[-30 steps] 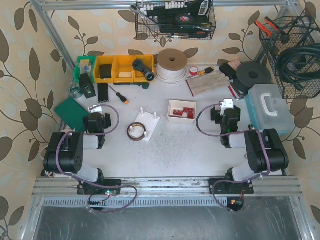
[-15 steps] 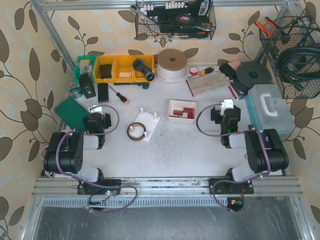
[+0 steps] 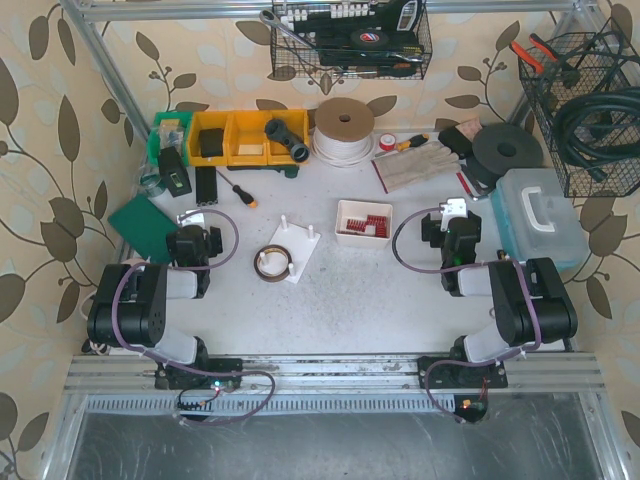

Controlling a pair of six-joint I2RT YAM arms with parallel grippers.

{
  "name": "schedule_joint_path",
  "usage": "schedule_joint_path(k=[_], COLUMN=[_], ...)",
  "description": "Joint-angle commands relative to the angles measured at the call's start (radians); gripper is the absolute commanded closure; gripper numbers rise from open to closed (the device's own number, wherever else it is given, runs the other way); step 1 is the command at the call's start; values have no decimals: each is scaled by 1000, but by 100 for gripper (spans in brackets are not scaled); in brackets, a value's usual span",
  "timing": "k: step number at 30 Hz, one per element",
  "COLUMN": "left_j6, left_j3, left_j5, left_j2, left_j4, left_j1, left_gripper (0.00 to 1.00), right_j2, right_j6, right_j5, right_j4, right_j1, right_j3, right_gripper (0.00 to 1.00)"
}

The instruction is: Install the large spring

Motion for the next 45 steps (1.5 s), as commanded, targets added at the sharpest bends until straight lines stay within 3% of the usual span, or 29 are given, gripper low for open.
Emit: schedule_joint_path(k=[1, 8, 12, 17, 21, 28, 30, 32, 34, 37, 40, 43, 45], left_j6=[-6, 43, 45, 47, 42, -84, -289, -516, -583, -587, -510, -443, -424], left_j3=[17, -40, -46, -62, -49, 167, 271, 432, 618, 789, 843, 765, 707], left_j5=[2, -134, -148, -161, -202, -383, -511, -628, -629, -546, -365, -93, 90], left_j2=[-16, -10, -15, -38, -91, -230, -236, -216, -175, -136, -181, -341, -446], left_j4=[37, 166, 178, 193, 132, -417, -638, -982, -1278, -1570, -1646, -1600, -1568], left_j1=[-14, -100, -104, -111, -116, -121, -122, -122, -122, -129, -135, -134, -134], left_gripper=[7, 7, 7, 7, 7, 7, 7, 7, 7, 7, 7, 7, 7], right_j2=[-11, -13, -16, -80, -79, -183, -254, -347, -451, -540, -537, -515, -513], right_j6=[14, 15, 8, -18, -22, -25, -51, -100, -47, 170, 588, 594, 674], right_j5=[-13, -11, 8, 31, 41, 70, 98, 135, 150, 111, 200, -109, -186], right_j4=[3, 5, 16, -95, -103, -196, -256, -357, -541, -881, -1243, -1314, -1363], right_j1=[-3, -1, 6, 39, 45, 57, 81, 127, 158, 155, 112, 64, 135], right_j3=[8, 7, 3, 36, 40, 57, 78, 121, 205, 381, 506, 557, 574], right_gripper=[0, 0, 0, 0, 0, 0, 0, 0, 0, 0, 1, 25, 24])
